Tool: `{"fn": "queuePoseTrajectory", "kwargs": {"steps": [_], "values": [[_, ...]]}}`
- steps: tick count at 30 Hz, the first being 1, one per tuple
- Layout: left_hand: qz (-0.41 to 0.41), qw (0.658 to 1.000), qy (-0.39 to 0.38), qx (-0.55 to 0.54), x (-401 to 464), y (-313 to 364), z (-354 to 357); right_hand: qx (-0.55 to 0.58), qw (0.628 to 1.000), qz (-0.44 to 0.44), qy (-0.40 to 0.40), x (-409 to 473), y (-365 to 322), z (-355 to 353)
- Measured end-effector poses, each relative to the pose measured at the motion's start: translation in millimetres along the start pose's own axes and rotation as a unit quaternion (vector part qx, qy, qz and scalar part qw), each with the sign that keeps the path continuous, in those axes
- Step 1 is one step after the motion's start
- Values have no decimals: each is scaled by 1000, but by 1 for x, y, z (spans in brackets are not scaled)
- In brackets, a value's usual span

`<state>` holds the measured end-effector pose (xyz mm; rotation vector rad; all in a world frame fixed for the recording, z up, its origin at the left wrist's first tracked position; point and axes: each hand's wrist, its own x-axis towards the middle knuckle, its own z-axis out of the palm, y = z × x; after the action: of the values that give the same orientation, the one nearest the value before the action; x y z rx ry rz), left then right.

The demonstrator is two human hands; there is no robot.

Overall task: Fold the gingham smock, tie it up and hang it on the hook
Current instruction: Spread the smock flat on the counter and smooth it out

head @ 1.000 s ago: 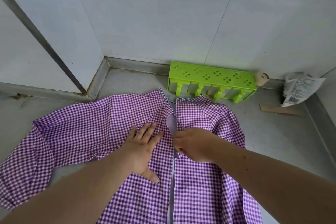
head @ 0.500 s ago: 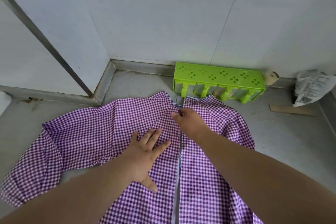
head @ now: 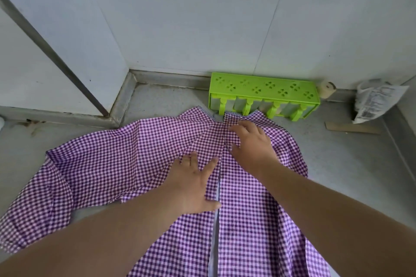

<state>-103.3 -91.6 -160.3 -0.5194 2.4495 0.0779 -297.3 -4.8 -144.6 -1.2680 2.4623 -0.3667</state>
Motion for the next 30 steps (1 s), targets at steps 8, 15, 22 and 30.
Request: {"fn": "queuePoseTrajectory", "kwargs": {"steps": [8,15,22,30], "values": [[-66,994,-57,60,10,34,-18,51,953,293,61,-114,65,-23],[-63,992,-64,87,5,44,-32,68,920,372,-106,-168,101,-29],[102,980,-1,168,7,66,-50,162,915,367,-45,-172,126,-48],[209,976,53,-1,23,118,-89,148,963,222,-21,-149,122,-82]]}}
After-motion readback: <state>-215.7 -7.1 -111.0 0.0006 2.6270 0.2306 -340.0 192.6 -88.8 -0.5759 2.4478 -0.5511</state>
